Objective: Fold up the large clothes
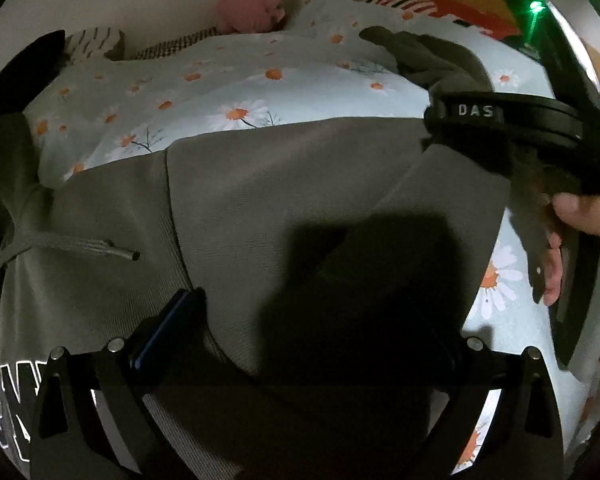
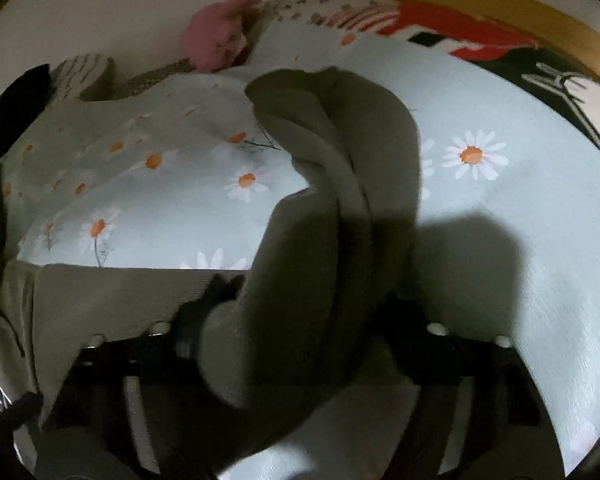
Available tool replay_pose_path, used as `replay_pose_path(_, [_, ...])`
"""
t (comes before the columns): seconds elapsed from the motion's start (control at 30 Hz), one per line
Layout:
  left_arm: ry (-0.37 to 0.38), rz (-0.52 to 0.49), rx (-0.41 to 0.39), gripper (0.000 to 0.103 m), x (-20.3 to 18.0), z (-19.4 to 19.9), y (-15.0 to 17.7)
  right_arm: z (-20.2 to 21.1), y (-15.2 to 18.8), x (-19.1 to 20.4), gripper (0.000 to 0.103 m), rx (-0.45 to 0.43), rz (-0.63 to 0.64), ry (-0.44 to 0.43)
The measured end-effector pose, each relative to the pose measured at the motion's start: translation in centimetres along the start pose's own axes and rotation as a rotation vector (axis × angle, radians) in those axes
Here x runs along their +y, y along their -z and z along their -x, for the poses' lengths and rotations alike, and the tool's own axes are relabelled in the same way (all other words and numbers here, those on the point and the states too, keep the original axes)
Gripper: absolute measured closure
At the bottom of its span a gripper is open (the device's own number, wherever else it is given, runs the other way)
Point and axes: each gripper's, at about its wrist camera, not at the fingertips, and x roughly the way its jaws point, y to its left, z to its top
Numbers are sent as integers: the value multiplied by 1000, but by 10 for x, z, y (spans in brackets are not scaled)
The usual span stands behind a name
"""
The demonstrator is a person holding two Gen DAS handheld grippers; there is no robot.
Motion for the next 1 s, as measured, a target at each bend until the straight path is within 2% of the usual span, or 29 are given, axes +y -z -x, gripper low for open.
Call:
replay_pose_path(0.07, [12, 12, -13, 4, 7, 4, -1, 2, -5, -1, 60, -7, -13, -28])
replay_pose_path(0.17, [77, 79, -59, 5, 34, 15, -16, 18, -11, 10, 70, -91, 37, -107])
replay_pose_path(0.23, [154, 151, -82, 5, 58, 26, -31, 31, -11, 27, 73, -140, 127, -133])
replay_pose_path(0.37, [200, 311, -113, 5, 106, 44, -66, 53, 3, 56, 75, -198, 273, -193])
replay_pose_path(0.43, [290, 383, -103, 5, 127, 44, -82, 67, 16, 69, 75, -235, 348, -223])
replay_pose_path(0.5, [387, 446, -83, 5, 138, 39, -92, 80, 30, 83, 75, -266, 424, -253])
replay_pose_path(0.53, [426, 475, -40, 5, 142, 29, -97, 84, 38, 91, 75, -276, 464, -262])
replay_pose_path(0.67, [476, 528, 182, 5, 142, -28, -103, 97, 65, 102, 75, -280, 536, -308])
replay_pose_path(0.73, [527, 588, 234, 5, 143, -50, -96, 106, 76, 103, 75, -292, 564, -346])
replay_pose_path(0.83, [578, 702, 227, 5, 149, -64, -86, 115, 87, 101, 75, -312, 600, -381])
replay_pose_path(0.93, [624, 753, 208, 5, 154, -66, -90, 122, 96, 100, 75, -329, 629, -410])
replay_pose_path(0.97, [633, 766, 206, 11, 155, -66, -92, 122, 97, 100, 75, -333, 637, -414])
replay_pose_path(1.0, [633, 769, 220, 32, 154, -67, -94, 124, 100, 101, 75, -336, 642, -417])
